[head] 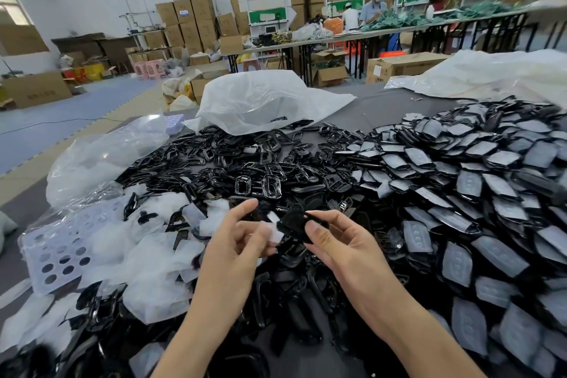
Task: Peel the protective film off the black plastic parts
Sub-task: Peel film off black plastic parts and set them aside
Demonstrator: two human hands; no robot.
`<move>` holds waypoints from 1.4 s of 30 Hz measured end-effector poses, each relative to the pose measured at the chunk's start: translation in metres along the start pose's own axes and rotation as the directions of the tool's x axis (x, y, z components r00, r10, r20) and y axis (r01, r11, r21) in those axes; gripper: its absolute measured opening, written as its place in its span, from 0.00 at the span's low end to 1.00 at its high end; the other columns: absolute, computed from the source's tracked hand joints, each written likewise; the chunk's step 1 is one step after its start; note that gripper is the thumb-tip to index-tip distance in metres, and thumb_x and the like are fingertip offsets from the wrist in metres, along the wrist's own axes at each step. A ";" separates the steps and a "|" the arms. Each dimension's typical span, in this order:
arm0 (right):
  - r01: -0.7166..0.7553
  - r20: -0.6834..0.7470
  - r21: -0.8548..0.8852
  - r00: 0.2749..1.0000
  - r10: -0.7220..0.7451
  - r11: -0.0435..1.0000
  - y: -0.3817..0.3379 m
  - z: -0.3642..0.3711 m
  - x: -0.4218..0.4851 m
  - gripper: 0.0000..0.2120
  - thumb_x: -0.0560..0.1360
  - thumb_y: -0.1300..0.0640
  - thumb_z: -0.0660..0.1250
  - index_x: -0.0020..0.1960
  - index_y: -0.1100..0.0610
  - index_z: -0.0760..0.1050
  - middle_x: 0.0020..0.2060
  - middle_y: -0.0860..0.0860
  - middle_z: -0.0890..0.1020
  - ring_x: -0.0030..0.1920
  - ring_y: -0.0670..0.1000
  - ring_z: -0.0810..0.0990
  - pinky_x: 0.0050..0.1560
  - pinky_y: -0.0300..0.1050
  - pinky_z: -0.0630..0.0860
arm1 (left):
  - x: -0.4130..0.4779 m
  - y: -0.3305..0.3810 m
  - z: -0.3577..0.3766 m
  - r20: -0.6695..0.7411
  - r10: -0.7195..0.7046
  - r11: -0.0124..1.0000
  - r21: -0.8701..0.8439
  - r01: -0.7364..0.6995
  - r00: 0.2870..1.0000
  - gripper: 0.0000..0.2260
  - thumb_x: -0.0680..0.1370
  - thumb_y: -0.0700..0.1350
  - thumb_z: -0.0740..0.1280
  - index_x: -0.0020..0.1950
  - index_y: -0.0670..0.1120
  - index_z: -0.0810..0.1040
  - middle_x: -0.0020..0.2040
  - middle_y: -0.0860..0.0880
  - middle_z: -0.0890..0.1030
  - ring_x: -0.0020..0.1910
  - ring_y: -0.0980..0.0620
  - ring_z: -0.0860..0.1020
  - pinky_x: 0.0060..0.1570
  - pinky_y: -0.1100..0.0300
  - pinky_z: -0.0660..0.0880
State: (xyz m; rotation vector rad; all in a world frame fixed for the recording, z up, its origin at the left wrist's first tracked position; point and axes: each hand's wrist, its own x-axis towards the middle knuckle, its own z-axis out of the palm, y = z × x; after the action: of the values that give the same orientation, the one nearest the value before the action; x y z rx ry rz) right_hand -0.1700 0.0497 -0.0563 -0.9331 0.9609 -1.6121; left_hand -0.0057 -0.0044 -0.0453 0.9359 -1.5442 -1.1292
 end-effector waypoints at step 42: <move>-0.017 0.073 -0.101 0.997 0.025 0.995 -0.002 0.015 -0.011 0.02 0.71 0.51 0.75 0.43 0.46 0.83 0.41 0.58 0.87 0.41 0.51 0.86 0.42 0.38 0.80 | -0.021 0.003 0.014 -0.050 -0.003 0.990 -0.138 -0.004 0.999 0.09 0.78 0.41 0.69 0.50 0.56 0.79 0.39 0.50 0.82 0.32 0.51 0.80 0.37 0.60 0.80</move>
State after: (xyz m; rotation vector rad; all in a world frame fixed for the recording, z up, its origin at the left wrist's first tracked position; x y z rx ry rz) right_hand -0.1551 0.0582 -0.0499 -1.0410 1.0040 -1.5126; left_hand -0.0148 0.0196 -0.0489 0.8637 -1.4079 -1.1875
